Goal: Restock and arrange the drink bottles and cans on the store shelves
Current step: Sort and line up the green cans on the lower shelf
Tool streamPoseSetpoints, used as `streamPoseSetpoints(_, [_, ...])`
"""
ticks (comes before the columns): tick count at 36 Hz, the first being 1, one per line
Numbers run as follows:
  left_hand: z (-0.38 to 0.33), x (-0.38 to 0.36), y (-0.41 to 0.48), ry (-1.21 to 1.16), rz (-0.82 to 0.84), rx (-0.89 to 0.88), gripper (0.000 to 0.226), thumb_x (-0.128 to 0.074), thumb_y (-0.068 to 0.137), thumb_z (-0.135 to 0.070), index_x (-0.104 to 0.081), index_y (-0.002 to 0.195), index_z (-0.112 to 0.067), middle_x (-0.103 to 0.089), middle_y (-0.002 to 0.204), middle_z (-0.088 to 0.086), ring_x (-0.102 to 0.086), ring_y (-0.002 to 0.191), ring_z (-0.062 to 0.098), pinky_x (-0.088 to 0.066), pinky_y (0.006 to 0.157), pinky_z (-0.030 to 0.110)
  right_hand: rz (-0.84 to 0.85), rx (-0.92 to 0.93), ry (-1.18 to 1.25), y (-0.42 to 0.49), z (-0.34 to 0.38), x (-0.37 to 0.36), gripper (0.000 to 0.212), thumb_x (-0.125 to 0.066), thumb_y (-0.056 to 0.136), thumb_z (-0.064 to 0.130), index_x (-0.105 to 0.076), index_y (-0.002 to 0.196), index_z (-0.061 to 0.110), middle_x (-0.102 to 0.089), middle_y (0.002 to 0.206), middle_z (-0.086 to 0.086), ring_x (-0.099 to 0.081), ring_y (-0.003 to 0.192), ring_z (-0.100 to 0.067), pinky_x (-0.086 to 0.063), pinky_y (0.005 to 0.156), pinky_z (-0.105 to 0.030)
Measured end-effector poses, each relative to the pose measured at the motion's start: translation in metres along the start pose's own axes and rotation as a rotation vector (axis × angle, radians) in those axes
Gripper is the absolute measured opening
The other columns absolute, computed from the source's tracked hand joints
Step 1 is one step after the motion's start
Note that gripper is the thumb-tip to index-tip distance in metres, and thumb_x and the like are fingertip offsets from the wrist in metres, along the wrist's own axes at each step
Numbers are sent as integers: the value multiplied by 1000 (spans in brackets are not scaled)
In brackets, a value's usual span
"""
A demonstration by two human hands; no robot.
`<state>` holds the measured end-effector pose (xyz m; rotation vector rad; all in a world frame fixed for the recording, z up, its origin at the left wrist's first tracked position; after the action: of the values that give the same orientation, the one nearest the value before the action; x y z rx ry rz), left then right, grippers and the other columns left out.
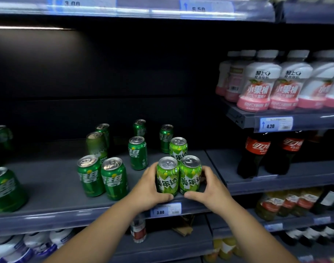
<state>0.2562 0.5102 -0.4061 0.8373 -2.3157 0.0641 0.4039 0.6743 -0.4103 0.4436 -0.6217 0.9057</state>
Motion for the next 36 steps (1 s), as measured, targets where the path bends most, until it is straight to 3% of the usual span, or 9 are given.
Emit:
streamPoseSetpoints(3, [3, 5, -1, -46, 18, 19, 108, -91, 52, -50, -31, 142, -44, -47, 138, -14, -45, 129, 1, -39, 113, 35, -14, 0, 291, 9, -4, 6, 80, -81, 57, 65, -41, 124, 45, -57, 128, 11, -56, 116, -5, -49, 94, -30])
streamPoseSetpoints(5, [6, 8, -2, -81, 43, 37, 108, -92, 54, -50, -30, 143, -43, -48, 140, -14, -48, 129, 2, -40, 113, 36, -23, -2, 408, 17, 0, 15, 68, -82, 75, 47, -43, 129, 35, -53, 134, -2, -56, 113, -6, -49, 90, -24])
streamPoseSetpoints(7, [7, 10, -4, -97, 66, 37, 107, -92, 56, -47, -30, 144, -41, -50, 140, -15, -48, 130, 1, -41, 113, 36, -27, 13, 452, 27, 8, 25, 51, -77, 86, 34, -49, 128, 28, -53, 136, -5, -57, 109, -4, -47, 89, -22])
streamPoseSetpoints(11, [4, 10, -10, -99, 133, 8, 96, -91, 65, -40, -32, 140, -45, -52, 139, -18, -48, 130, 0, -38, 113, 27, -53, 73, 450, 51, 34, 44, 34, -76, 89, 23, -58, 117, 30, -60, 128, -4, -61, 105, -11, -49, 88, -25])
streamPoseSetpoints(18, [1, 10, -16, -58, 136, -23, 87, -89, 70, -33, -30, 132, -53, -49, 138, -26, -45, 126, -13, -34, 102, 6, 48, 90, 192, 99, 75, 50, 51, -83, 82, 22, -59, 126, 31, -55, 129, 4, -57, 118, -18, -50, 95, -33])
streamPoseSetpoints(23, [4, 12, -15, -85, 115, -1, 89, -89, 66, -43, -34, 137, -48, -54, 136, -20, -51, 126, -2, -41, 110, 27, 195, 66, 38, 120, 84, 33, 72, -84, 80, 20, -51, 145, 22, -53, 143, -2, -57, 123, -19, -46, 106, -34])
streamPoseSetpoints(26, [6, 19, -13, -121, 66, 38, 97, -89, 61, -49, -33, 141, -45, -53, 135, -14, -53, 123, 3, -44, 109, 35, 239, 43, -36, 129, 80, 25, 76, -86, 77, 22, -52, 145, 22, -59, 139, -1, -58, 122, -18, -46, 107, -34])
streamPoseSetpoints(30, [-6, 29, -14, -84, 28, 17, 107, -85, 60, -56, -26, 149, -42, -42, 143, -16, -48, 127, 0, -47, 106, 31, 189, 49, -16, 133, 74, 24, 69, -88, 74, 17, -59, 137, 19, -66, 126, -1, -63, 116, -19, -49, 104, -34])
streamPoseSetpoints(36, [-29, 46, -13, -36, -29, -63, 97, -80, 68, -54, -24, 146, -47, -40, 139, -22, -46, 121, -8, -48, 99, 24, 187, 89, -28, 124, 76, 35, 40, -89, 69, 15, -68, 99, 32, -71, 101, 7, -68, 93, -14, -56, 89, -35])
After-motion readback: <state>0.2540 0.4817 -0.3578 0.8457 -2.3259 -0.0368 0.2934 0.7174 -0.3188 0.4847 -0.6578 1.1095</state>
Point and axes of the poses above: each hand's wrist, its own y-axis towards the middle knuckle, its own x-axis out of the back of the hand, z = x × y, the point moved 7 cm from there along y, towards the middle knuckle
